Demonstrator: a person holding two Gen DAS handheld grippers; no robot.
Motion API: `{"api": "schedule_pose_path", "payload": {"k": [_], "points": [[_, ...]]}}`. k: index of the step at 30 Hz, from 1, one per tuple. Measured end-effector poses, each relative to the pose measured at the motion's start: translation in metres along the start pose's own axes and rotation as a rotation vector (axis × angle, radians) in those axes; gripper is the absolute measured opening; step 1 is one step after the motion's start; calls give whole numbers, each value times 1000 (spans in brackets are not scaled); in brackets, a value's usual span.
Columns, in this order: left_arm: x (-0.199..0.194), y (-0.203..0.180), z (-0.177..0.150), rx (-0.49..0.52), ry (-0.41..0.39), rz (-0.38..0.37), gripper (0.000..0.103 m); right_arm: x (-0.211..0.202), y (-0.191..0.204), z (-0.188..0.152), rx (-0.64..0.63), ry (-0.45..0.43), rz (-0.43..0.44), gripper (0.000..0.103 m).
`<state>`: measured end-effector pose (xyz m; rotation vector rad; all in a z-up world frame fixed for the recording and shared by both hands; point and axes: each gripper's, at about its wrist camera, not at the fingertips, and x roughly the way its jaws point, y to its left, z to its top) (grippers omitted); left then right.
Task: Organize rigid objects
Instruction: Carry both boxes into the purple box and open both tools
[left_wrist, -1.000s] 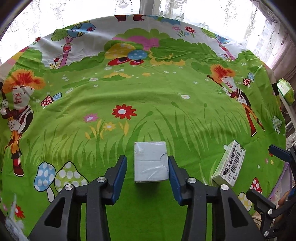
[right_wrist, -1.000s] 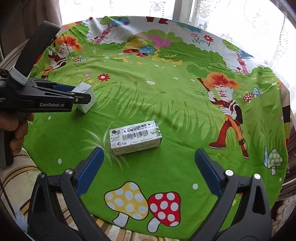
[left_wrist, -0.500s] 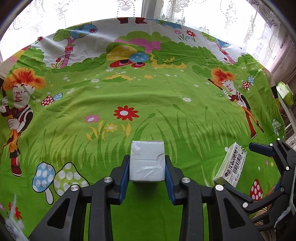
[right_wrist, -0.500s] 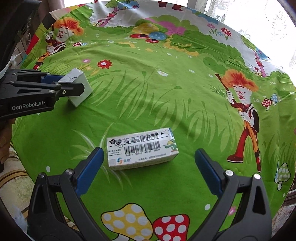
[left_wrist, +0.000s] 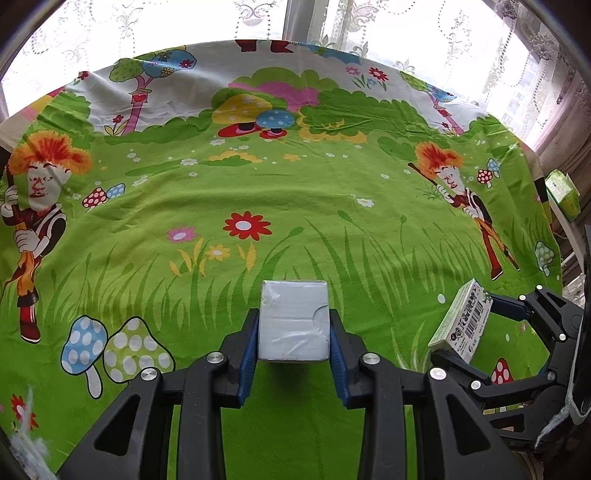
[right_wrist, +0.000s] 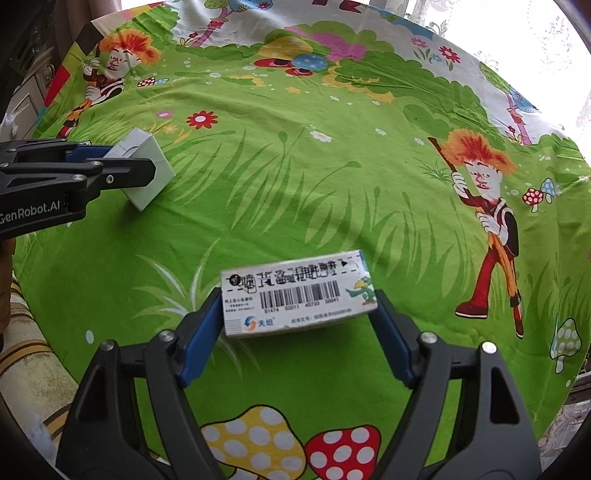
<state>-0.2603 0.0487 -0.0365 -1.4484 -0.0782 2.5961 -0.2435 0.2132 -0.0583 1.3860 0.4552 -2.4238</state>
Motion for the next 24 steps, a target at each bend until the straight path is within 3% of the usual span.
{"api": "schedule_pose_path", "payload": {"k": [24], "points": [[-56,-66,-38,87,-39,-121,35,-89,-26,-69,300,-59,-134,80]]}}
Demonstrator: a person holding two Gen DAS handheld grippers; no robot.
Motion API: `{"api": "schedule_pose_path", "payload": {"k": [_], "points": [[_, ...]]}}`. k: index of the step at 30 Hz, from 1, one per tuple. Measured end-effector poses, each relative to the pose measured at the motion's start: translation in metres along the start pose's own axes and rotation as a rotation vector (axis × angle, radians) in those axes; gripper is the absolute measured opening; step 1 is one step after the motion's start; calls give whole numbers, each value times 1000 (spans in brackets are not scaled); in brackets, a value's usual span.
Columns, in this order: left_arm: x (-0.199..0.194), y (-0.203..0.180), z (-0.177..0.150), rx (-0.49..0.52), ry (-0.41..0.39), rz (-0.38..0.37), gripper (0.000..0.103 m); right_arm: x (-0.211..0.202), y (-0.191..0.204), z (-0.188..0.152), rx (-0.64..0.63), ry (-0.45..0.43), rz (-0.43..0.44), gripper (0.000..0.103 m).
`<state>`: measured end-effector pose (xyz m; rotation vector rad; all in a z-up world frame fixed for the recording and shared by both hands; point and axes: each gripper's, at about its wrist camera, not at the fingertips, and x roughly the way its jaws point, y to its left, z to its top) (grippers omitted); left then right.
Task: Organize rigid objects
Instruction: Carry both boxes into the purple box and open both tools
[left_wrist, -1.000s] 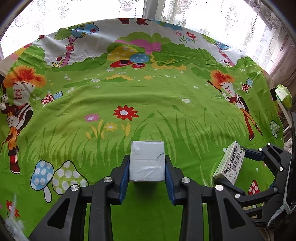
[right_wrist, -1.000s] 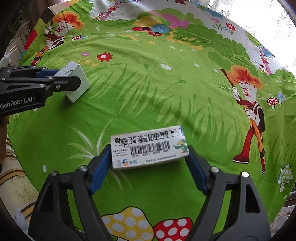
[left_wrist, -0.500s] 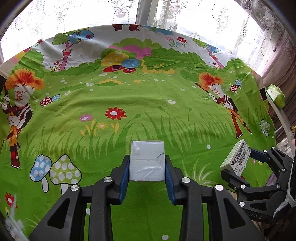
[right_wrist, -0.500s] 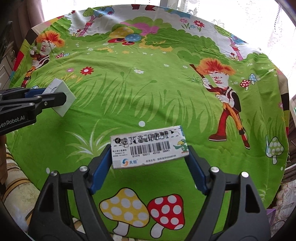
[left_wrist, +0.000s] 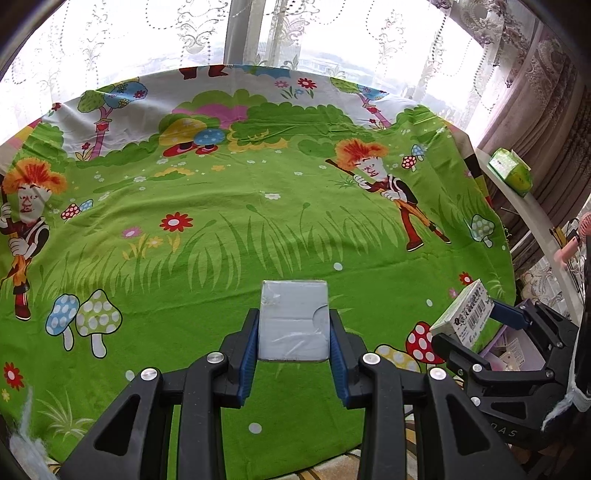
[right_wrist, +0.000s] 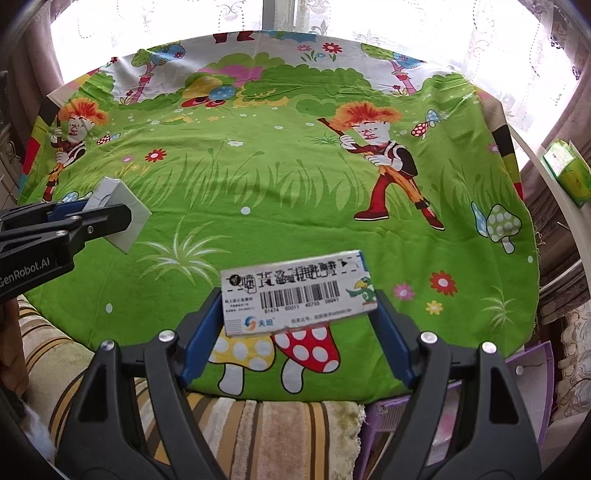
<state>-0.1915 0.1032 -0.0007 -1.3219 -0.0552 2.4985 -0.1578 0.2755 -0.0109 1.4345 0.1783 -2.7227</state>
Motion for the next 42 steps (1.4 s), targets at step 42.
{"api": "schedule_pose_path", "payload": {"k": [42], "points": [[-64,-207,-90,327,68,-327,35,-168,-181,-177,420,-80,-251,80]]}}
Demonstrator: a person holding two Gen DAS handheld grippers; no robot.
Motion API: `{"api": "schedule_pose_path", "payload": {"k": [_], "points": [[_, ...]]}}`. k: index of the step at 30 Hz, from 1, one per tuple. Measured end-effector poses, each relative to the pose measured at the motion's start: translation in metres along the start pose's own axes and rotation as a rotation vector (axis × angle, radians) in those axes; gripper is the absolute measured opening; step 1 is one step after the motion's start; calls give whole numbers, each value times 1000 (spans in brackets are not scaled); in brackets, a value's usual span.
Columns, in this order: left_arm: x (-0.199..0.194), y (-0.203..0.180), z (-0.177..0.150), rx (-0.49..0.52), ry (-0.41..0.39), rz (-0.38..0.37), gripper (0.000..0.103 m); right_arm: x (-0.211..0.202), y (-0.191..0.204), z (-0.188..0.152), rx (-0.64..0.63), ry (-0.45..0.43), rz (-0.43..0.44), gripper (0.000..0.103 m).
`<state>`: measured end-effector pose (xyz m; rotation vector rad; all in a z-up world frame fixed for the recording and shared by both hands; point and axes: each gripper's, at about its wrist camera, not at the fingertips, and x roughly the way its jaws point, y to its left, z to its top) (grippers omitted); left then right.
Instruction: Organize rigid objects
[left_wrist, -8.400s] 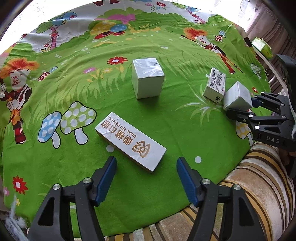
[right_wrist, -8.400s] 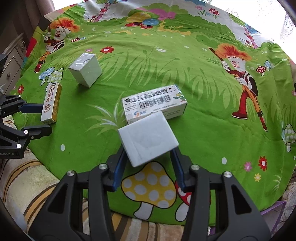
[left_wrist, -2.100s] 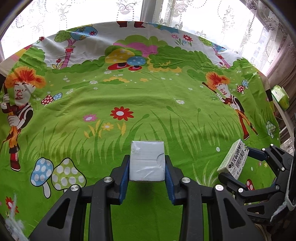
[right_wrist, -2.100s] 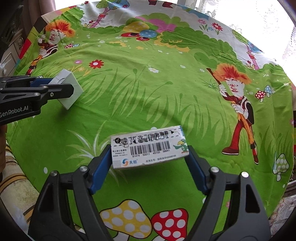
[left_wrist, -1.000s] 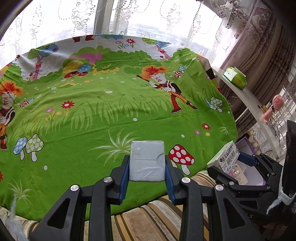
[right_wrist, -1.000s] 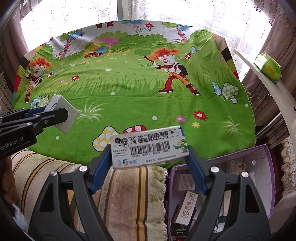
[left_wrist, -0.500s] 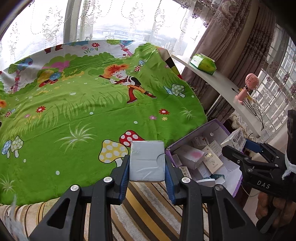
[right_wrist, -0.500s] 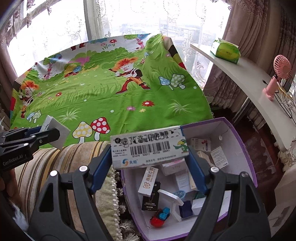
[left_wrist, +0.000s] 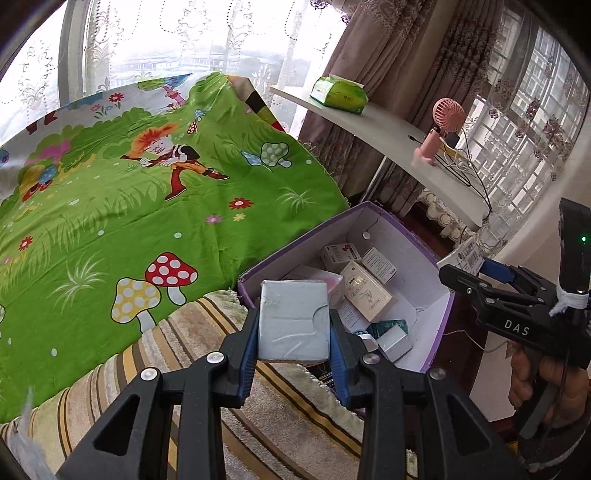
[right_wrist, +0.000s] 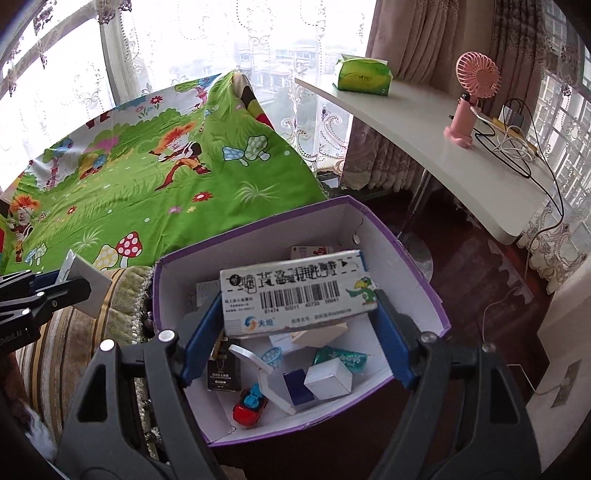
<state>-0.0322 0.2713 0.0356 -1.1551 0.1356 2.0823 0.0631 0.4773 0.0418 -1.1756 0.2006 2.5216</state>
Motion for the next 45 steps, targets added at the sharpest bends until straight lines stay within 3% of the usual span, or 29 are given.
{"api": "schedule_pose_path", "payload": {"k": [16,18,23,33,40,45], "points": [[30,-50,14,82,30,-103,36,-2,-30,-10,57,6,-60,81],[34,-51,14,72,47,-113,40,-2,-31,-11,63,8,-61,81],[34,-42,12,12,67,-128,63,-2,-29,-12,71,18,-63,84],[34,-13,-20,-126,195,-182,73,-16,-26,-22,87,17,-87,88],[38,-18,-25,-88,187,-157,74,-13,-27,-31,92,36,-107,89],[42,-24,-25,-46,208,-160,83,-8,-25,-33,97,53,-107,89]]}}
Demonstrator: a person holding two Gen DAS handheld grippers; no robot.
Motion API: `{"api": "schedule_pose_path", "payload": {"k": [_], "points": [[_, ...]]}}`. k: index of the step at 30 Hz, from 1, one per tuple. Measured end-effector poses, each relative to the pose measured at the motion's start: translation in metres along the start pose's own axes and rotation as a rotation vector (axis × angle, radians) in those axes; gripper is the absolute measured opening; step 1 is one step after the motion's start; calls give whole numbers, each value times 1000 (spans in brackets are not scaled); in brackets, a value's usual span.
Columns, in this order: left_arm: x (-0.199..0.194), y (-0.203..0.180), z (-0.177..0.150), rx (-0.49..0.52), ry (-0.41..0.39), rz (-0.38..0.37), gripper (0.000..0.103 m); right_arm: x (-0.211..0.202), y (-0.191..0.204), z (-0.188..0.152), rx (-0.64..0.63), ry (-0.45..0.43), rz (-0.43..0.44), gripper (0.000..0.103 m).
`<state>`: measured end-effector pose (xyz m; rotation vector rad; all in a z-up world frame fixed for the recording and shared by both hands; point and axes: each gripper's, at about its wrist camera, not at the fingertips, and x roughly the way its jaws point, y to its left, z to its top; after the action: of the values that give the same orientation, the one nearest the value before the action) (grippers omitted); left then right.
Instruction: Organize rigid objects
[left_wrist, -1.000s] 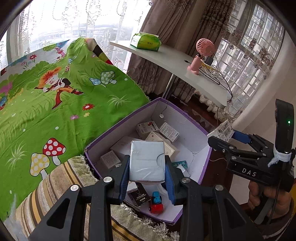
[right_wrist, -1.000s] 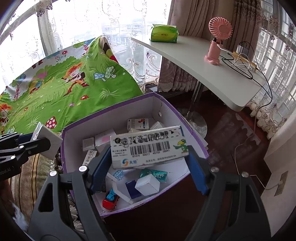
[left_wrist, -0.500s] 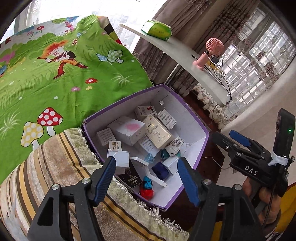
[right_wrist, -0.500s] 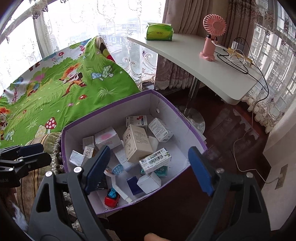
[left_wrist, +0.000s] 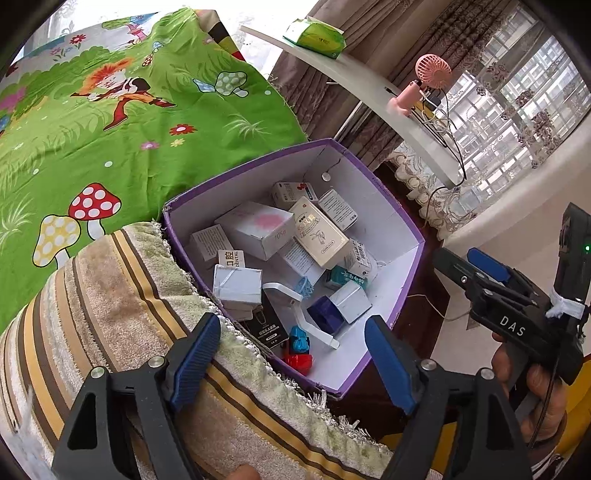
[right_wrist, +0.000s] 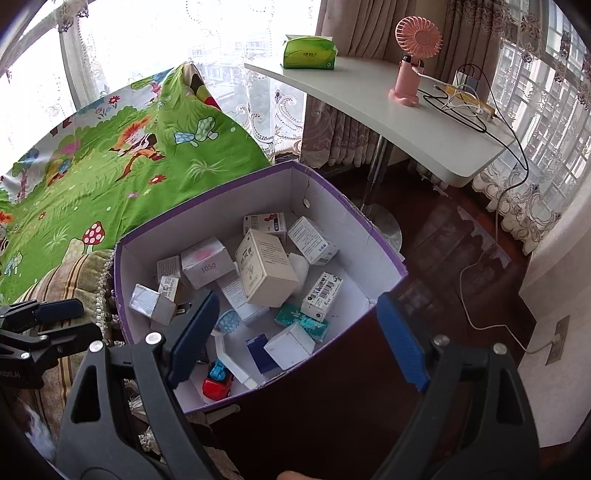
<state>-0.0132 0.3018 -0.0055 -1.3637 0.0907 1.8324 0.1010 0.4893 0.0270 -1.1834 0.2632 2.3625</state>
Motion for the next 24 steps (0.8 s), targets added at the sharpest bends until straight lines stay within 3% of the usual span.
{"api": "schedule_pose_path", "payload": {"k": [10,24], "points": [[2,2,0,10,13,-52,91,3,2,-2,-3,13,0,89],[5,0,1,18,28,-40,92,4,3,-2,-6,18,1,89]]}}
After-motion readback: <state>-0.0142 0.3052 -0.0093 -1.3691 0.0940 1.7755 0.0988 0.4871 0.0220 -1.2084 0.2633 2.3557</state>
